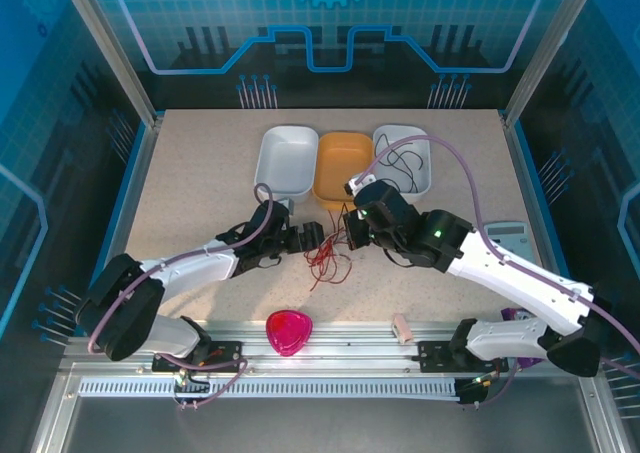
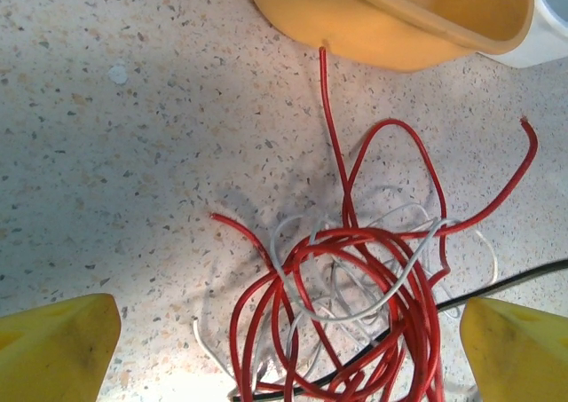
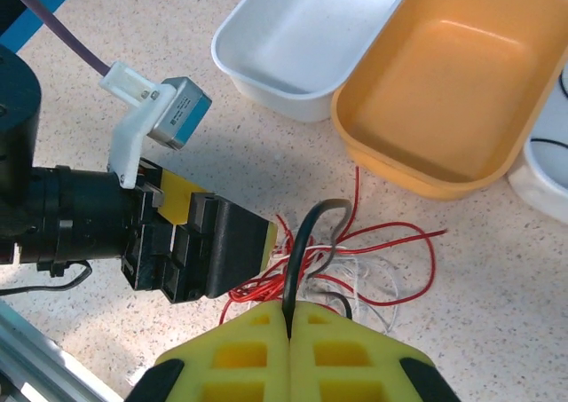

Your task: Untangle the cables

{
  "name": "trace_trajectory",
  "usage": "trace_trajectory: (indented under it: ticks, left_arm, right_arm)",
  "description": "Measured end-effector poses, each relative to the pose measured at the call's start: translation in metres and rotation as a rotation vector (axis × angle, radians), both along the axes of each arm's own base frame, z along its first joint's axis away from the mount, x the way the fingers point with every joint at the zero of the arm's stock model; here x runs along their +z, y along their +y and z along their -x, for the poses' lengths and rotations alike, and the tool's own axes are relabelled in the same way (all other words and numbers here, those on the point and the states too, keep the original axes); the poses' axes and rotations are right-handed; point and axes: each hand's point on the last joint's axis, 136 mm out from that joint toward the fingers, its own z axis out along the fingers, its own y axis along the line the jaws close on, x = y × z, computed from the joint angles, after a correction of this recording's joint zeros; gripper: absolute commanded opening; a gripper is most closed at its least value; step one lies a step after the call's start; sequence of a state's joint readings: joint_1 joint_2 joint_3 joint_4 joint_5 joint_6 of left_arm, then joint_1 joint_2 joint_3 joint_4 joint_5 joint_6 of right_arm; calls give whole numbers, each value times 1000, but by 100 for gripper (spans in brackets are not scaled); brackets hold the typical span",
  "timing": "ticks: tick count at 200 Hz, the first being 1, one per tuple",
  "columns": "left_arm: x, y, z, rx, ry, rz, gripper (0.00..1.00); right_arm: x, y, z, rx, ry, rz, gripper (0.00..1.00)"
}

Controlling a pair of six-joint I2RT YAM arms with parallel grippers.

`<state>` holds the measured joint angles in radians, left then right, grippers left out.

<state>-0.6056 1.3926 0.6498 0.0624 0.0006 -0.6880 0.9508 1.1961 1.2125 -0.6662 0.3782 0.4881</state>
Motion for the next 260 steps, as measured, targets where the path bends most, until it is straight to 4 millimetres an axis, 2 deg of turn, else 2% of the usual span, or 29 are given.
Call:
trace_trajectory:
  ticks: [70, 151, 187, 226, 260]
  left_arm:
    - [2, -4, -6, -8, -17, 2, 99]
    - [3, -1, -8, 11, -28, -11, 99]
    - [12, 1, -11, 25, -56, -8, 99]
    - [17, 3, -12, 34, -72, -6, 99]
    - [17, 3, -12, 36, -73, -8, 99]
  right_arm:
    - [30, -19, -2, -26, -93, 15, 0]
    - [74, -43, -9, -85, -215, 67, 0]
    - [90, -51, -15, -110, -258, 91, 0]
    - [99, -66, -40, -198, -258, 152, 0]
    - [101, -98, -77, -341, -223, 189, 0]
